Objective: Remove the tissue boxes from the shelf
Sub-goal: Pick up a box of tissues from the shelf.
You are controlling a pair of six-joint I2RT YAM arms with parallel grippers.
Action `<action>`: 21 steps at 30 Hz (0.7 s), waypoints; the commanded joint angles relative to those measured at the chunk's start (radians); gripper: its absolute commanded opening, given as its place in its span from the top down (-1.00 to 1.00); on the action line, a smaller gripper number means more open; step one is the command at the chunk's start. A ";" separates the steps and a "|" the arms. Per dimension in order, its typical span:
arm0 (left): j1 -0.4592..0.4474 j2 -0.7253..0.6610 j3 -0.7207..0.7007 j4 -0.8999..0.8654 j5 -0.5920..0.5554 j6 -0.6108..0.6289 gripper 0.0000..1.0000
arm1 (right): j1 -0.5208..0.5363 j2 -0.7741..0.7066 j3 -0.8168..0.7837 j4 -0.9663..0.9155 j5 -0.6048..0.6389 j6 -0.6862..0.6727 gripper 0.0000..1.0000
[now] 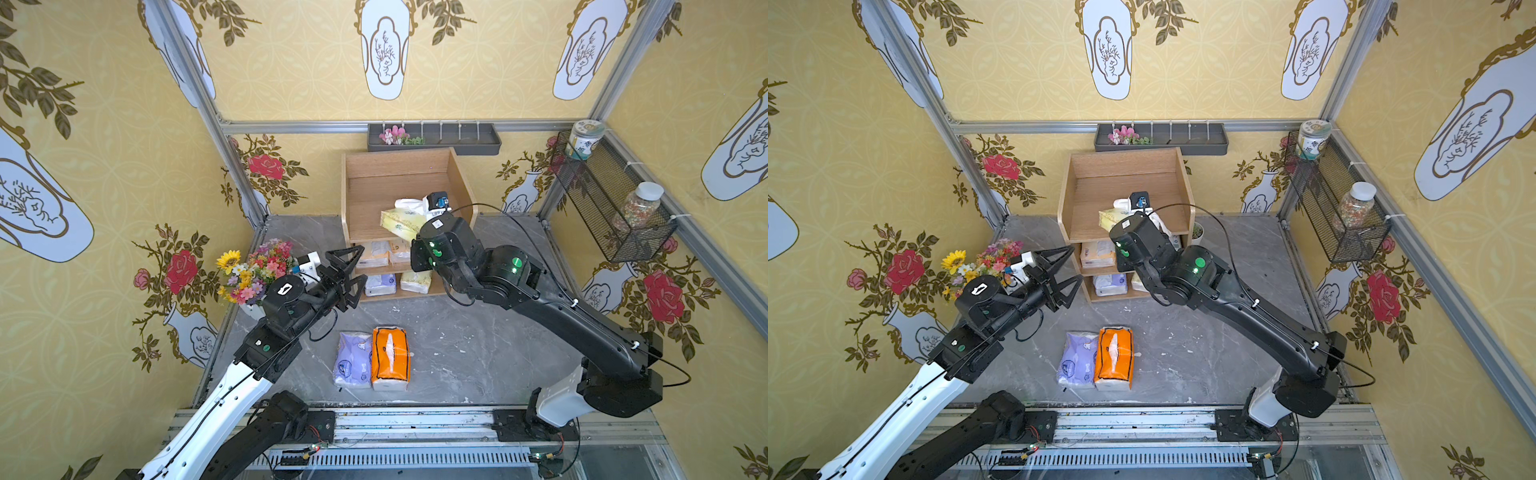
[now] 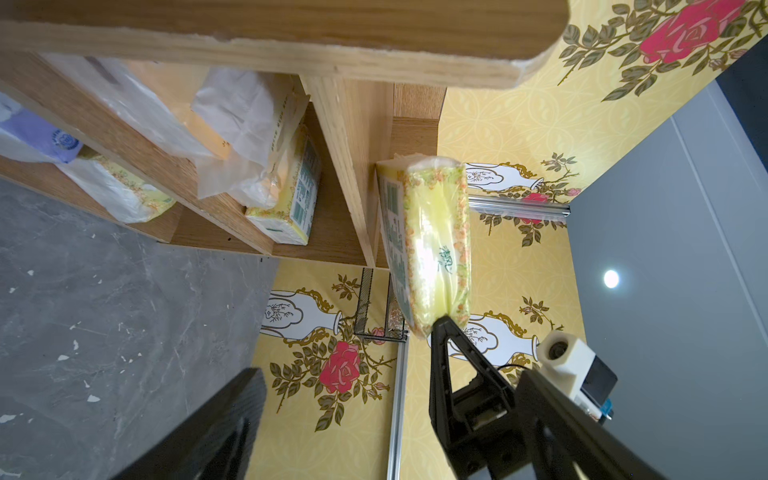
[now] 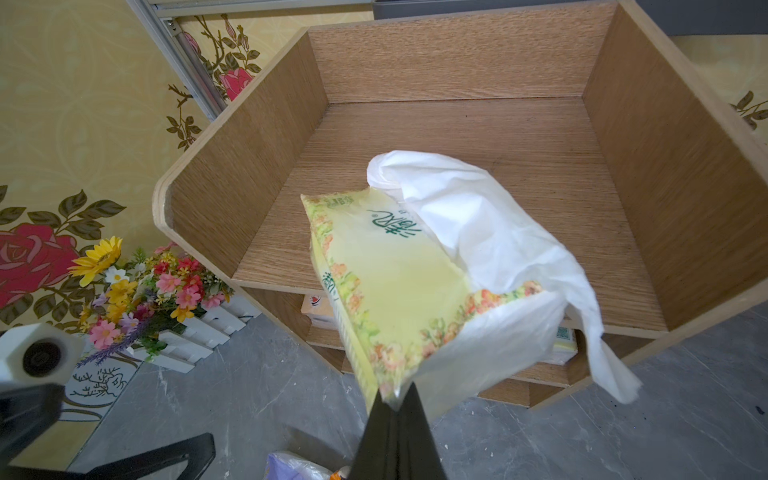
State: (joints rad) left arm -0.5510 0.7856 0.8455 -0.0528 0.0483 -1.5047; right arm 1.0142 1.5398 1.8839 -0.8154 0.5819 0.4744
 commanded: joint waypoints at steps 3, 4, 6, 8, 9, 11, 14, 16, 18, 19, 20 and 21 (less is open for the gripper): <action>-0.011 0.067 0.058 0.017 -0.013 -0.058 -1.00 | 0.027 -0.021 -0.029 0.010 0.022 0.005 1.00; -0.016 0.081 0.067 0.017 -0.020 -0.062 -1.00 | 0.032 -0.025 -0.038 0.012 0.022 0.004 1.00; -0.026 0.105 0.080 0.020 -0.033 -0.072 -0.99 | 0.037 -0.035 -0.057 0.018 0.015 0.004 1.00; -0.032 0.126 0.083 0.034 -0.037 -0.090 -1.00 | 0.039 -0.040 -0.068 0.021 0.005 0.006 1.00; -0.036 0.138 0.087 0.035 -0.037 -0.101 -1.00 | 0.040 -0.041 -0.073 0.021 0.003 0.008 1.00; -0.046 0.162 0.096 0.045 -0.042 -0.109 -1.00 | 0.046 -0.044 -0.078 0.021 0.001 0.007 1.00; -0.065 0.200 0.115 0.069 -0.053 -0.114 -0.99 | 0.050 -0.049 -0.089 0.023 -0.005 0.007 1.00; -0.073 0.225 0.122 0.102 -0.052 -0.126 -1.00 | 0.052 -0.053 -0.095 0.027 -0.010 0.006 1.00; -0.079 0.247 0.130 0.148 -0.054 -0.132 -1.00 | 0.053 -0.058 -0.097 0.030 -0.016 0.007 1.00; -0.082 0.261 0.140 0.159 -0.054 -0.129 -1.00 | 0.053 -0.058 -0.098 0.032 -0.017 0.006 1.00; -0.084 0.276 0.149 0.166 -0.053 -0.128 -1.00 | 0.053 -0.059 -0.100 0.033 -0.019 0.007 1.00; -0.085 0.289 0.157 0.177 -0.048 -0.125 -1.00 | 0.055 -0.061 -0.100 0.033 -0.020 0.007 1.00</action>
State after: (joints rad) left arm -0.6327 1.0523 0.9867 0.0437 0.0025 -1.6299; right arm 1.0660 1.4868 1.7847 -0.8120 0.5690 0.4744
